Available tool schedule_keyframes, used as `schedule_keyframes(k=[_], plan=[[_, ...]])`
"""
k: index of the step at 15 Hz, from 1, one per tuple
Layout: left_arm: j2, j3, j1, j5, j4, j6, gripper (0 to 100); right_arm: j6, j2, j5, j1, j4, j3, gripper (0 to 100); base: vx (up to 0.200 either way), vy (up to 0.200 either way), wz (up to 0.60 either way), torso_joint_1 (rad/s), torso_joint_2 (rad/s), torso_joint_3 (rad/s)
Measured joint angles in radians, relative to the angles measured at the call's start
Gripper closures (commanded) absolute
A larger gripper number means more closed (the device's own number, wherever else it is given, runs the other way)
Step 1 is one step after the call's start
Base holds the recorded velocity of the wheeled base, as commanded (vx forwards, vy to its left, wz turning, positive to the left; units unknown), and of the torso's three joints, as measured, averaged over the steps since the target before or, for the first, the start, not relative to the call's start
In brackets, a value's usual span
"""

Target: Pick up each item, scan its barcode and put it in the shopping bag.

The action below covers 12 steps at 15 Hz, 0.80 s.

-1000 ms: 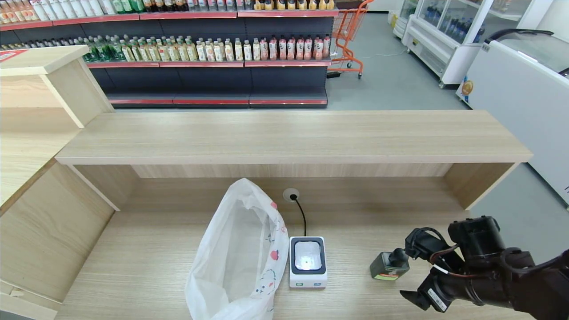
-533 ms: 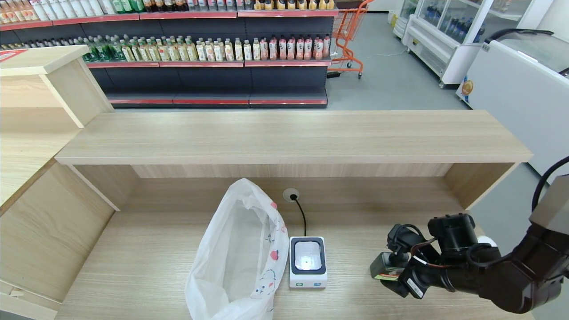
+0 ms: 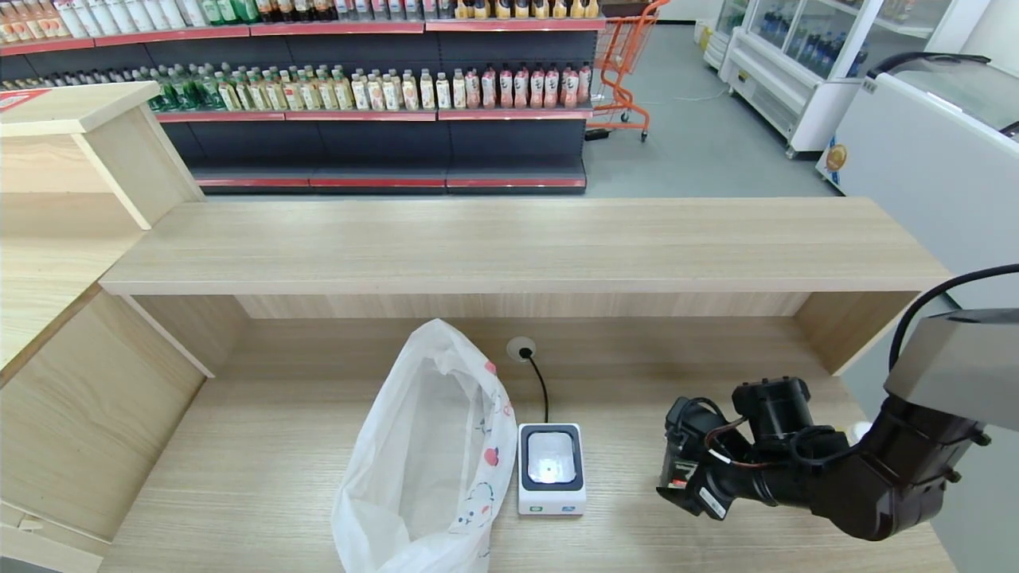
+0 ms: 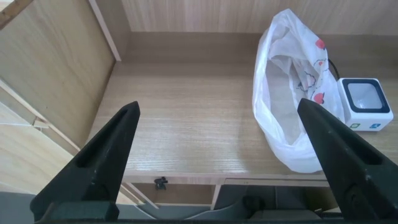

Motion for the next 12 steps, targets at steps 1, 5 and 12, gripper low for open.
schedule_keyframes(k=[1, 5, 12], plan=[[0.000, 0.000, 0.000, 0.000, 0.000, 0.000, 0, 0.000, 0.007, 0.001, 0.003, -0.006, -0.006, 100, 0.000, 0.000, 0.00, 0.000, 0.00, 0.000], [0.000, 0.000, 0.000, 0.000, 0.000, 0.000, 0, -0.001, 0.019, 0.003, 0.013, -0.010, 0.005, 100, 0.000, 0.000, 0.00, 0.000, 0.00, 0.000], [0.000, 0.000, 0.000, 0.000, 0.000, 0.000, 0, 0.097, -0.269, 0.004, -0.032, -0.027, 0.111, 100, 0.000, 0.000, 0.00, 0.000, 0.00, 0.000]])
